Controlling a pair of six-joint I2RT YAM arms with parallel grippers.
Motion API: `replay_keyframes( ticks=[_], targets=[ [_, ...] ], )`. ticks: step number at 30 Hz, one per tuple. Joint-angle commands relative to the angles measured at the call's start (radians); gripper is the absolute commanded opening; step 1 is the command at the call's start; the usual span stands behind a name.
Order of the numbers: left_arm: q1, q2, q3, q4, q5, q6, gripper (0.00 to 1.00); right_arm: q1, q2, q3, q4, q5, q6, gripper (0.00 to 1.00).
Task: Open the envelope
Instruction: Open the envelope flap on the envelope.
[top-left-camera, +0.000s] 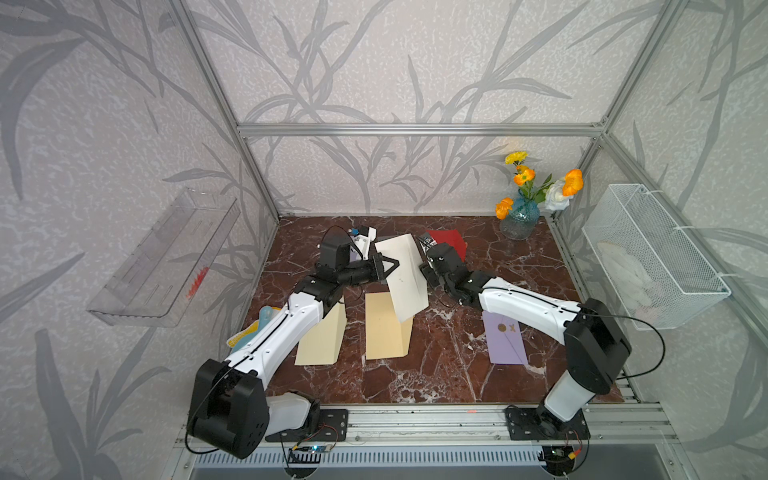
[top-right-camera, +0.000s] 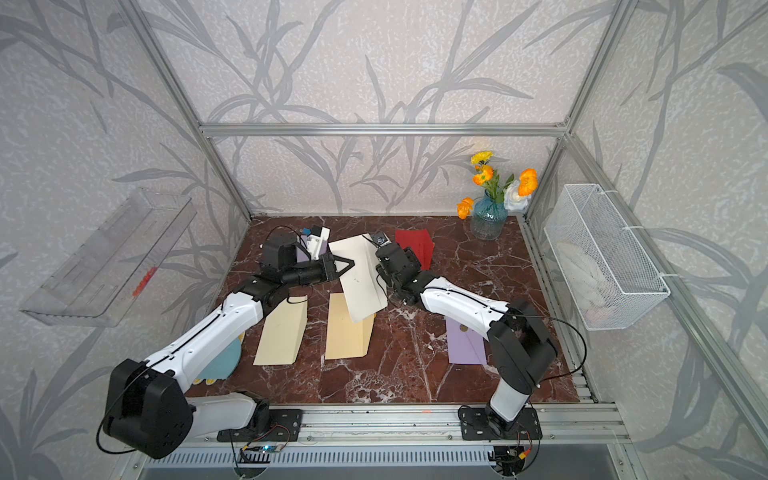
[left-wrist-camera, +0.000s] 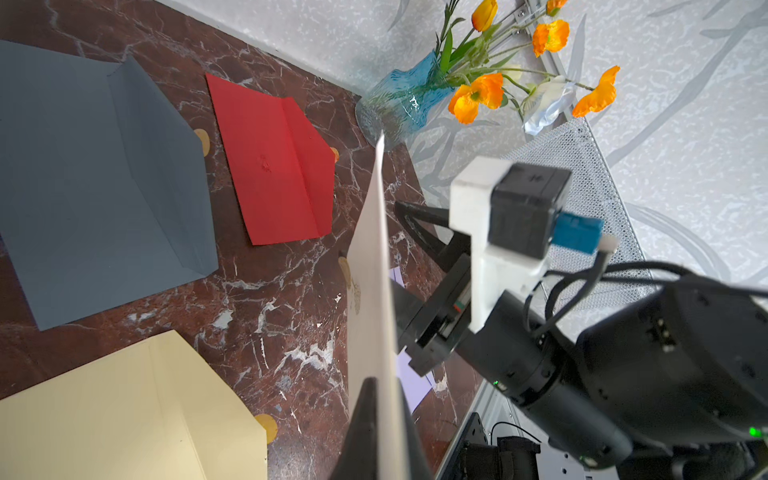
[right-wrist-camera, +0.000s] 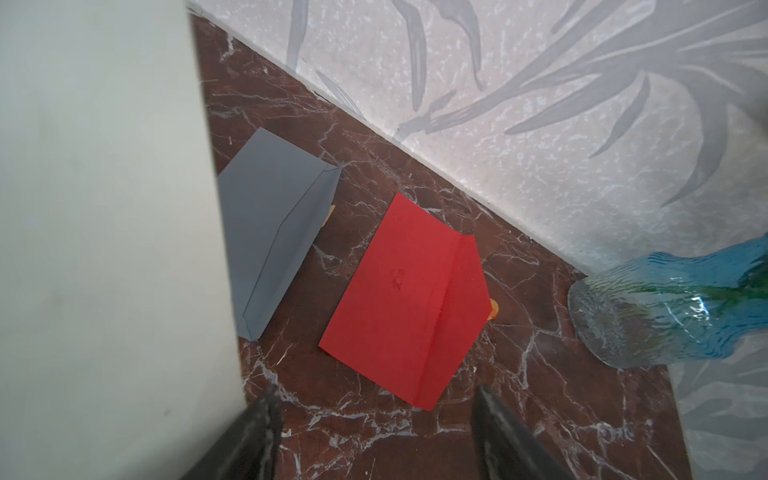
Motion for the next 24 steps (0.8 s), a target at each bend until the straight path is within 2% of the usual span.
replay_keyframes(
  ticks=[1, 10, 14, 17, 20, 22, 24],
  targets=[
    [0.016, -0.027, -0.043, 0.14, 0.102, -0.021, 0.0, -0.027, -0.038, 0.027, -0.074, -0.183, 0.096, 0.72],
    [0.023, -0.012, -0.069, 0.366, 0.259, -0.102, 0.0, -0.111, -0.048, 0.007, -0.082, -0.425, 0.189, 0.72],
    [0.023, -0.008, -0.066, 0.365, 0.271, -0.094, 0.0, -0.12, -0.053, 0.005, -0.091, -0.419, 0.194, 0.72],
    [0.023, 0.008, -0.045, 0.276, 0.237, -0.048, 0.0, -0.12, -0.077, 0.002, -0.123, -0.278, 0.207, 0.72],
    [0.022, 0.041, -0.021, 0.206, 0.212, -0.014, 0.0, -0.12, -0.123, -0.004, -0.175, -0.012, 0.233, 0.72],
    [0.016, 0.077, -0.008, 0.213, 0.213, -0.019, 0.0, -0.118, -0.173, -0.03, -0.173, 0.066, 0.226, 0.72],
    [0.002, 0.116, 0.012, 0.198, 0.195, -0.022, 0.0, -0.118, -0.223, -0.069, -0.139, 0.087, 0.222, 0.73]
  ],
)
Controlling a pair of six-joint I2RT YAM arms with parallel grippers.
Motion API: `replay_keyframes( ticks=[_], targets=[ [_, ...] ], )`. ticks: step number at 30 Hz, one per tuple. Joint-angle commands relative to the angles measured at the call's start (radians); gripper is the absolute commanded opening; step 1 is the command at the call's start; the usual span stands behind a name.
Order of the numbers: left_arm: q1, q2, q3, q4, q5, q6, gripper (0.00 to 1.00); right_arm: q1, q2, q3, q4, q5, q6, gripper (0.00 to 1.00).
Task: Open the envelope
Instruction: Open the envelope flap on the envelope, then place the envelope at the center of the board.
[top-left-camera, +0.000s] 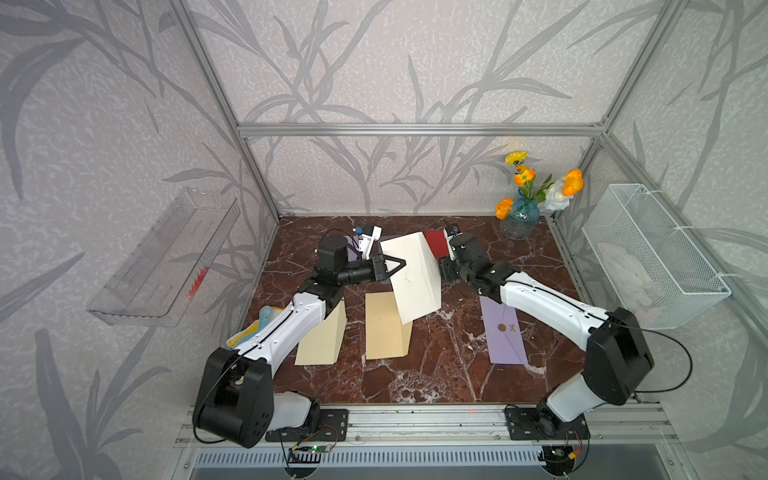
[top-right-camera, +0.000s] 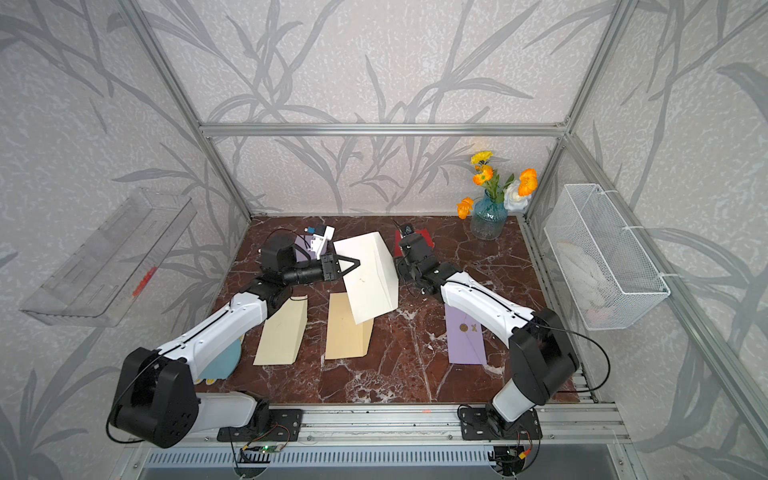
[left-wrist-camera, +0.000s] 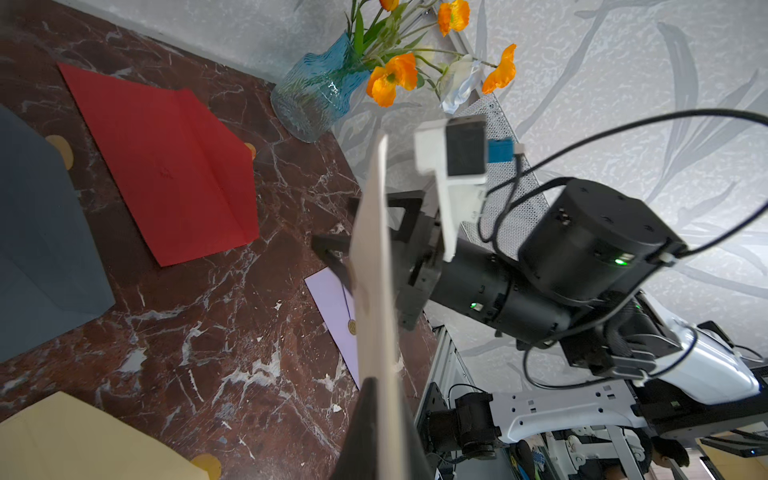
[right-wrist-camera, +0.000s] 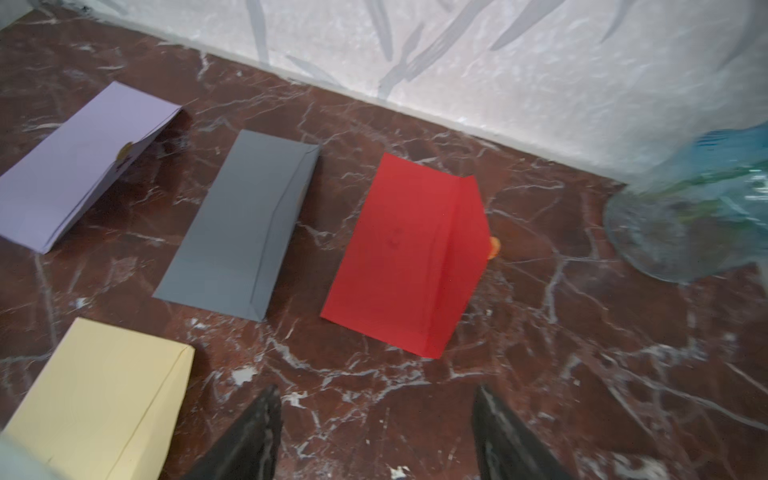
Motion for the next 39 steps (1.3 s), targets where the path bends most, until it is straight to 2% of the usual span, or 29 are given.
replay_keyframes(
  ticks=[1, 9, 19, 26, 39],
  targets=[
    [-0.027, 0.056, 0.06, -0.046, -0.026, 0.025, 0.0, 0.001, -0.108, -0.052, 0.023, 0.16, 0.013, 0.73],
    [-0.185, 0.249, 0.214, -0.151, -0.152, 0.023, 0.0, 0.01, -0.245, -0.136, 0.054, 0.209, -0.002, 0.73],
    [-0.291, 0.494, 0.262, -0.044, -0.255, -0.205, 0.0, 0.01, -0.299, -0.183, 0.042, 0.207, 0.003, 0.73],
    [-0.349, 0.552, 0.316, -0.144, -0.303, -0.193, 0.0, 0.01, -0.312, -0.196, 0.05, 0.204, -0.003, 0.74],
    [-0.354, 0.581, 0.319, -0.243, -0.351, -0.158, 0.0, 0.01, -0.331, -0.204, 0.045, 0.201, -0.002, 0.74]
  ],
)
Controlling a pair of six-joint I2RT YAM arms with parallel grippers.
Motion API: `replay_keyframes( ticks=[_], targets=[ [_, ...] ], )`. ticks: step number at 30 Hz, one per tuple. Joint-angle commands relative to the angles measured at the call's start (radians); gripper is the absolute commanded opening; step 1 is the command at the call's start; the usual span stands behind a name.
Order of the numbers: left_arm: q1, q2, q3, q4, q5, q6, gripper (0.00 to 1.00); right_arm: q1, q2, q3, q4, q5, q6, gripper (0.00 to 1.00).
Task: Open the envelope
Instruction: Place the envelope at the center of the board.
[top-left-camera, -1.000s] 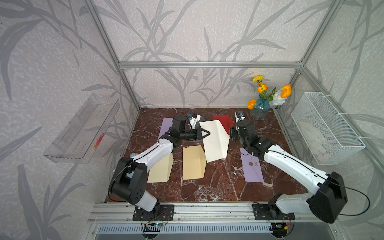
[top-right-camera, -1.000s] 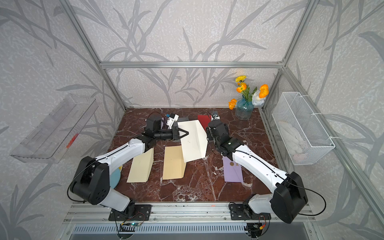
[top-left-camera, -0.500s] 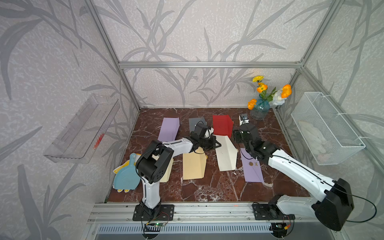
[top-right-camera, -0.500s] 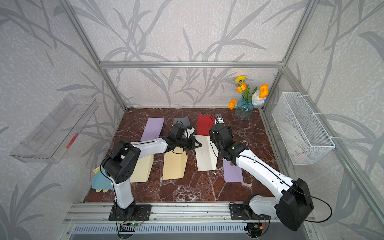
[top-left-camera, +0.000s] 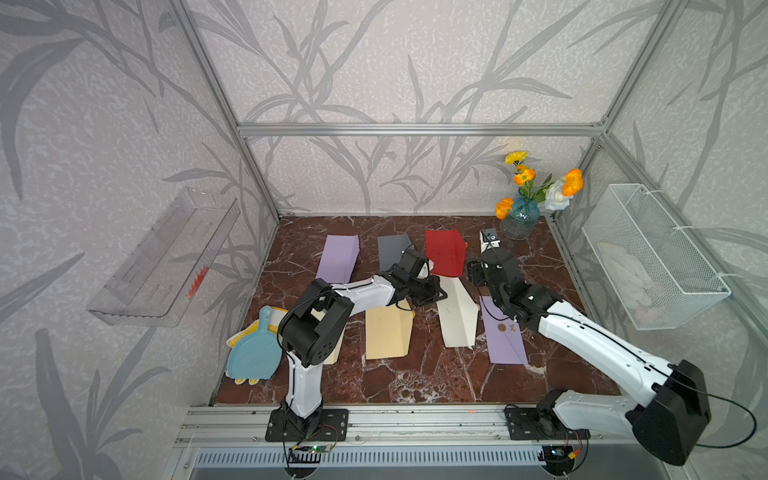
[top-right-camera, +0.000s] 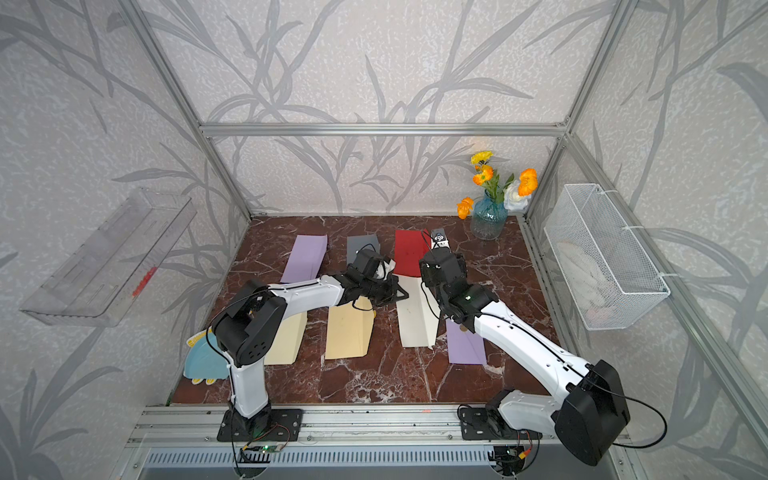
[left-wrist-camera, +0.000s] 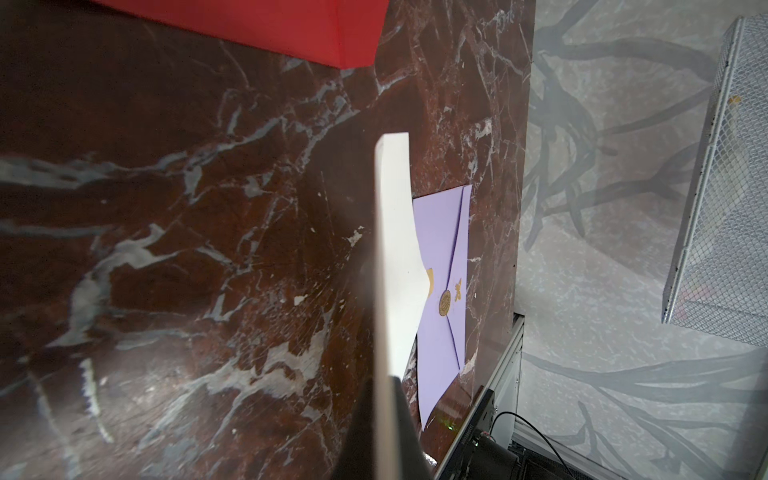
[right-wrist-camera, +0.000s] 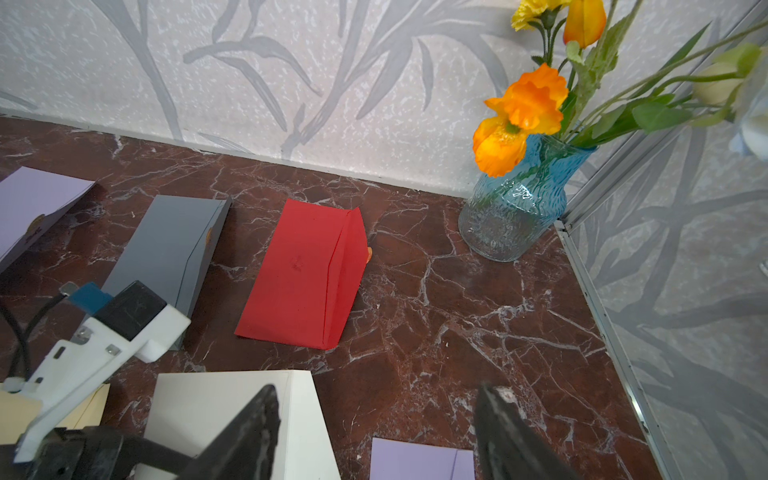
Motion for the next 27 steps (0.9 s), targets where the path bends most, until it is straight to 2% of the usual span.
replay_keyframes(
  ticks=[1, 5, 17, 27],
  targets=[
    [0.001, 0.022, 0.019, -0.024, -0.011, 0.022, 0.01, 0.005, -0.029, -0.008, 0.014, 0.008, -0.001, 0.74],
    [0.004, 0.022, 0.015, -0.026, -0.015, 0.019, 0.06, 0.005, -0.022, -0.005, 0.016, 0.008, -0.002, 0.74],
    [0.028, -0.029, -0.01, -0.118, -0.09, 0.062, 0.38, 0.004, -0.016, -0.014, 0.023, 0.014, -0.004, 0.74],
    [0.071, -0.112, -0.02, -0.237, -0.183, 0.142, 0.46, 0.003, -0.004, -0.018, 0.023, 0.008, 0.002, 0.74]
  ],
)
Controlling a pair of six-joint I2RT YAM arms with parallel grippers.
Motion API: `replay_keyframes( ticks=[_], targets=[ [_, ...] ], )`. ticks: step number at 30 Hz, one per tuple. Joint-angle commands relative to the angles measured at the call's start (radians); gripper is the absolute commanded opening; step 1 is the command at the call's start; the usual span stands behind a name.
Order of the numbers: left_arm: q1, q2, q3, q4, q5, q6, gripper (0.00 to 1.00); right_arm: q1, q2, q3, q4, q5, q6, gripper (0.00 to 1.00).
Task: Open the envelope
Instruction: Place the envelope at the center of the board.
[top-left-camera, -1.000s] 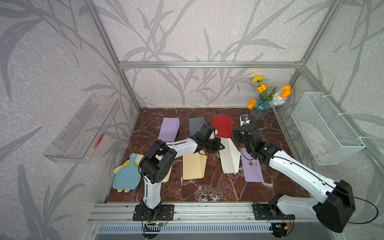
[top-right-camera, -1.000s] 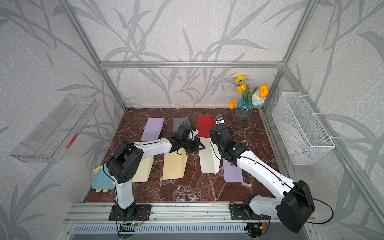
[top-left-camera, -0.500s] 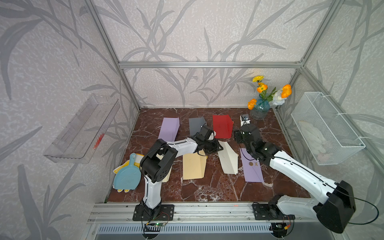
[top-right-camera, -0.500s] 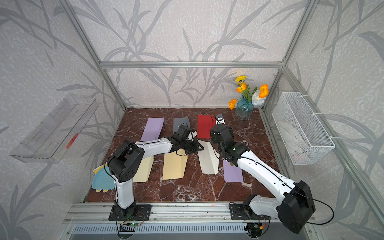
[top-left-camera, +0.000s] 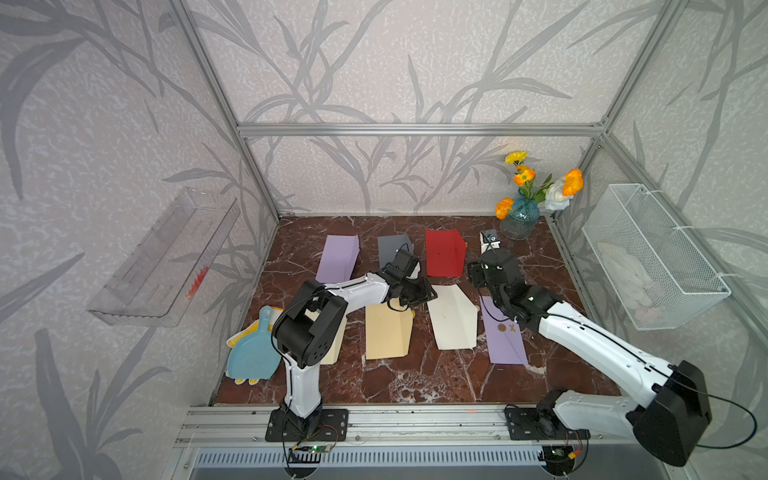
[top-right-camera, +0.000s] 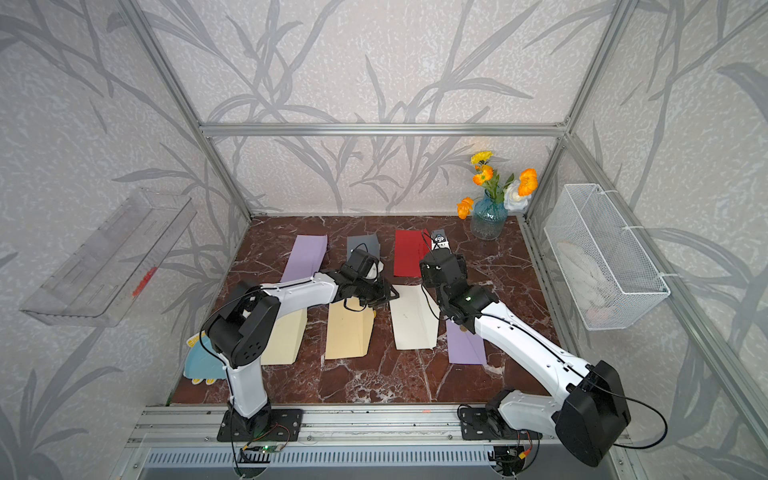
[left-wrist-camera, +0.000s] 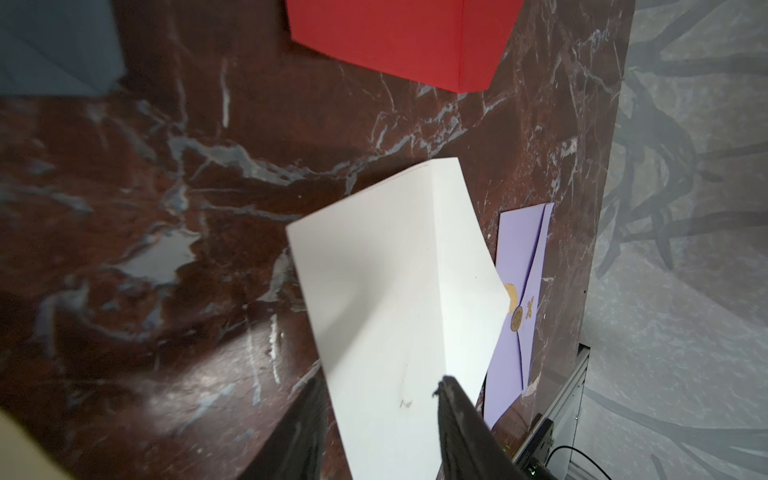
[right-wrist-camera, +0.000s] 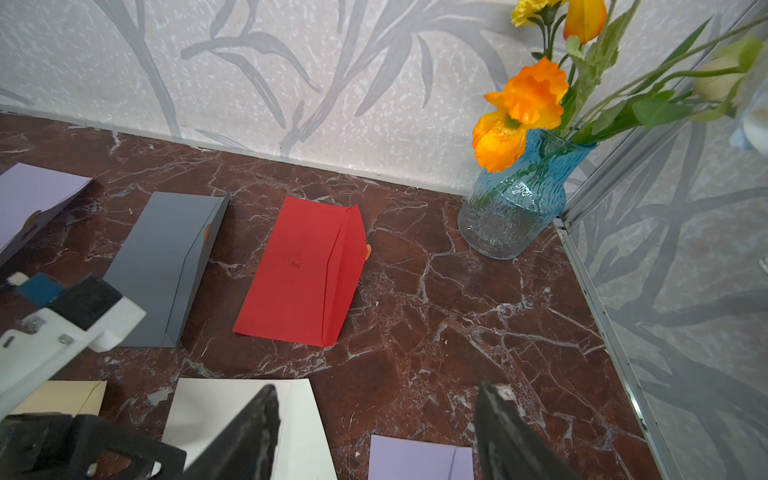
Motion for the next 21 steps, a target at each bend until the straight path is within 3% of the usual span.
replay_keyframes(
  ticks=[1, 8, 12, 21],
  targets=[
    [0.021, -0.074, -0.008, -0.076, -0.065, 0.061, 0.46, 0.003, 0.001, -0.007, 0.02, 0.006, 0.003, 0.74],
    [0.035, -0.135, 0.01, -0.141, -0.128, 0.133, 0.49, -0.003, 0.023, -0.004, 0.003, 0.011, 0.036, 0.74],
    [0.03, -0.103, 0.036, -0.077, -0.046, 0.126, 0.5, -0.079, 0.052, 0.011, -0.107, -0.033, 0.148, 0.74],
    [-0.027, -0.038, 0.155, 0.0, 0.104, 0.145, 0.5, -0.307, 0.018, -0.109, -0.221, -0.285, 0.321, 0.74]
  ],
)
